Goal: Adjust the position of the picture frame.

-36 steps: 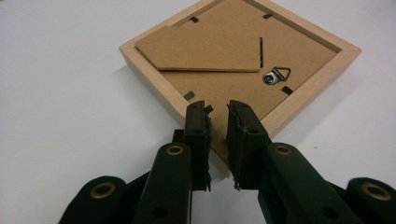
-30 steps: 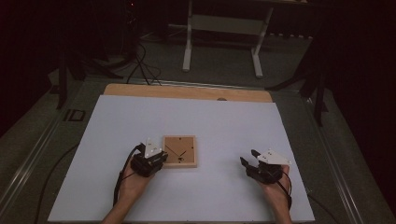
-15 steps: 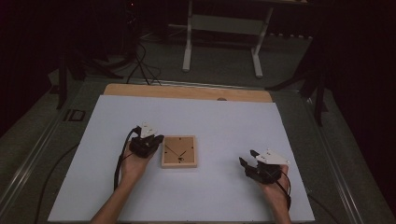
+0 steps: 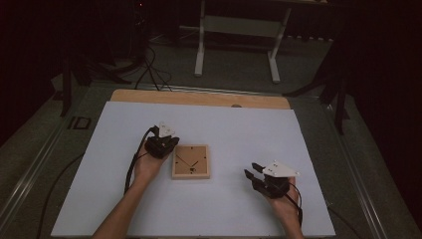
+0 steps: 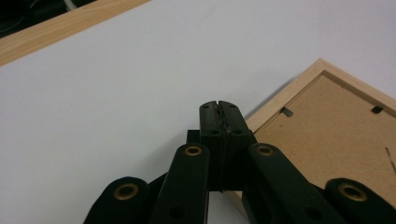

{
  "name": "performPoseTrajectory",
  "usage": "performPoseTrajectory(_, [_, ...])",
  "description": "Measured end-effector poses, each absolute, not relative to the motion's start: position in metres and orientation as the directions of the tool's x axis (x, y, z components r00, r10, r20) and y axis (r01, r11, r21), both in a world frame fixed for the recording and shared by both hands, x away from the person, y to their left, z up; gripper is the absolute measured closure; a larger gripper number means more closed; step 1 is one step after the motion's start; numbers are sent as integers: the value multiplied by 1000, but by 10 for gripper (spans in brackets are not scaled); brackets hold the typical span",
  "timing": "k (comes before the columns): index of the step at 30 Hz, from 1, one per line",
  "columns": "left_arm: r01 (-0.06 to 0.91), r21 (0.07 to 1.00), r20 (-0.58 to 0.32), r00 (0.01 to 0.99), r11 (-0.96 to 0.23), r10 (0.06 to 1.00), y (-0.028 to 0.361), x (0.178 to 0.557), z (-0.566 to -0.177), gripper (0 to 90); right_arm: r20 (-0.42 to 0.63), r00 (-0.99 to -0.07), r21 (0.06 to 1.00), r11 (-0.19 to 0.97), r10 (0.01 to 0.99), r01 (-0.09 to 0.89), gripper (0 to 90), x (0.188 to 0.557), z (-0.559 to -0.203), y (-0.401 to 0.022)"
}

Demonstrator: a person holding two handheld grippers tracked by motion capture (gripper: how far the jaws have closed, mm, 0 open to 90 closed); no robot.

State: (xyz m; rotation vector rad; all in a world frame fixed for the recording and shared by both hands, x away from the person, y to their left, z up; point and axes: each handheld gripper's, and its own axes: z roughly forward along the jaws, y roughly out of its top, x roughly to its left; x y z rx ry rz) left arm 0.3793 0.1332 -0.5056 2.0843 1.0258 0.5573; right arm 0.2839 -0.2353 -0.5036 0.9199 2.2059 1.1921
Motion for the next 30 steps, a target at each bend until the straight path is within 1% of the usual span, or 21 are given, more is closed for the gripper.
performPoseTrajectory(3, [493,762,67,585,-420,808,132,381,-507,895,-91,-683,849,415,724,327,666,284,-504,-224])
performPoseTrajectory(8, [501,748,74,588,-435,805,129,383,-510,895,-88,-723,841,440,686,315,701,283,-507,-207])
performPoseTrajectory(14, [503,747,74,586,-434,807,130,385,-512,895,-54,-753,844,433,656,316,737,281,-507,-189])
performPoseTrajectory(17, [507,747,70,582,-430,810,130,387,-512,895,-35,-762,854,416,647,314,778,283,-506,-181])
performPoseTrajectory(21, [510,744,72,582,-432,810,131,388,-513,895,-14,-774,859,403,633,314,861,284,-506,-169])
performPoseTrajectory(24, [511,743,70,583,-432,809,130,389,-513,895,-12,-785,857,411,619,311,893,285,-508,-158])
performPoseTrajectory(30, [512,741,72,583,-435,809,128,391,-513,895,-20,-814,844,446,581,298,897,283,-515,-137])
